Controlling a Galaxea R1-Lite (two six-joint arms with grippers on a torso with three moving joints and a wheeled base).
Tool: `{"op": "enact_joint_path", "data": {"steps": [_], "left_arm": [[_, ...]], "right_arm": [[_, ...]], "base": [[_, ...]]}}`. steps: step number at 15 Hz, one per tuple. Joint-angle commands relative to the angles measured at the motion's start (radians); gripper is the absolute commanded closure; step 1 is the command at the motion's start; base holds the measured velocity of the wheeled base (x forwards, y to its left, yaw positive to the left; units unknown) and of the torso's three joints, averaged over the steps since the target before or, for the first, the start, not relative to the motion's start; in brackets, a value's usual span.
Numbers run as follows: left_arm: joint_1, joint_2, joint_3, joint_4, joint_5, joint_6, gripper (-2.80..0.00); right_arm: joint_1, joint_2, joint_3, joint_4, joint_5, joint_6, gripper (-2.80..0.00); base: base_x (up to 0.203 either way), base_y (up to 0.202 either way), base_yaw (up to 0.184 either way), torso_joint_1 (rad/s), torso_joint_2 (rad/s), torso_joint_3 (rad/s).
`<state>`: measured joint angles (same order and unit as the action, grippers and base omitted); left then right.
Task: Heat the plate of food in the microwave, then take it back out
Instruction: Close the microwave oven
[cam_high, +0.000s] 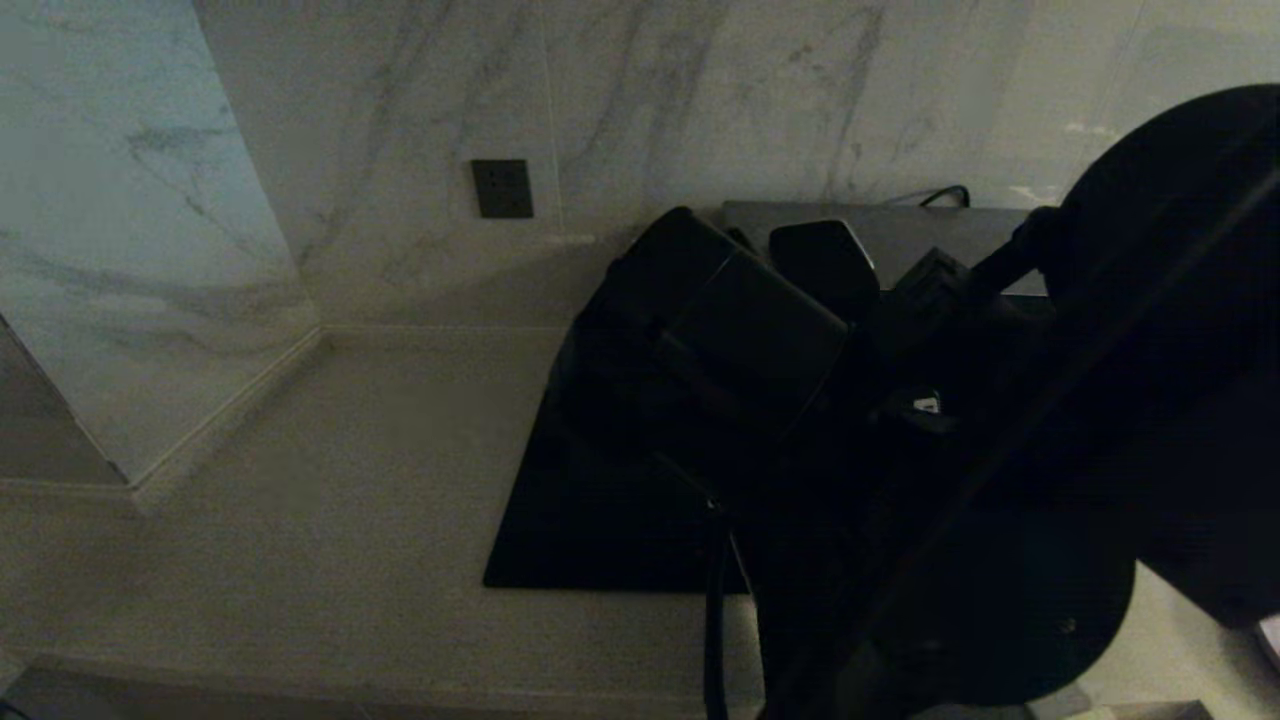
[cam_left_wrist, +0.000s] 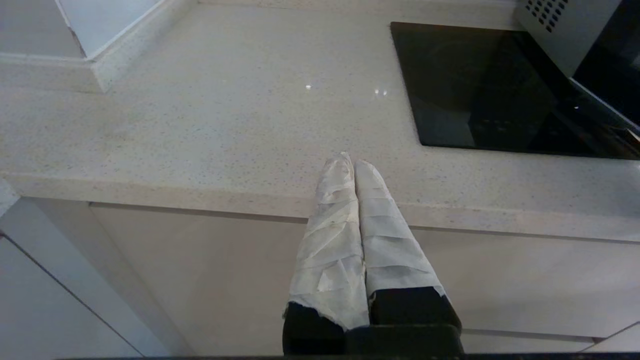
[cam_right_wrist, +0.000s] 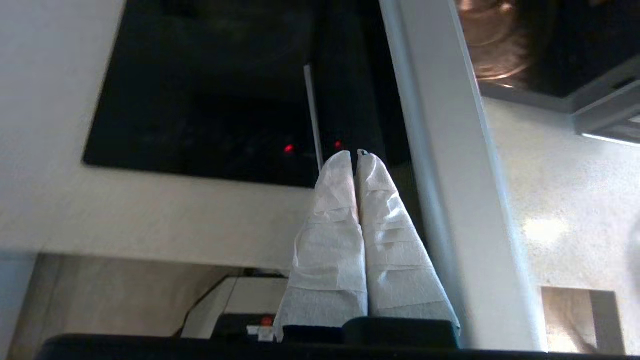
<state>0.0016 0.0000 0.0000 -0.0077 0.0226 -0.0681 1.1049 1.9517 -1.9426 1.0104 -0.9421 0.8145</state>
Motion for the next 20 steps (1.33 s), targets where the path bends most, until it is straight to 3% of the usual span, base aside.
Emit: {"op": "enact_joint_path", "data": {"steps": [1, 4, 7, 15, 20], "left_arm": [[0.001, 0.001, 0.000, 0.000, 0.000, -0.001, 0.00], [0.001, 0.000, 0.000, 0.000, 0.000, -0.001, 0.00], [0.000, 0.000, 0.000, 0.000, 0.000, -0.001, 0.00], [0.000, 0.000, 0.000, 0.000, 0.000, -0.001, 0.00], [0.000, 0.000, 0.000, 0.000, 0.000, -0.001, 0.00]], "right_arm": [[-0.028, 0.000, -0.002, 0.029, -0.022, 0.028, 0.00], [-0.106, 0.020, -0.001, 0.170, -0.101, 0.194, 0.00], [-0.175, 0.021, 0.005, 0.306, -0.106, 0.344, 0.00], [-0.332, -0.024, 0.009, 0.316, -0.106, 0.435, 0.00], [-0.585, -0.001, 0.006, 0.248, -0.102, 0.450, 0.00]], "base": [[0.000, 0.000, 0.000, 0.000, 0.00, 0.000], [0.000, 0.000, 0.000, 0.000, 0.00, 0.000], [0.000, 0.000, 0.000, 0.000, 0.00, 0.000], [0.000, 0.000, 0.000, 0.000, 0.00, 0.000], [0.000, 0.000, 0.000, 0.000, 0.00, 0.000]]}}
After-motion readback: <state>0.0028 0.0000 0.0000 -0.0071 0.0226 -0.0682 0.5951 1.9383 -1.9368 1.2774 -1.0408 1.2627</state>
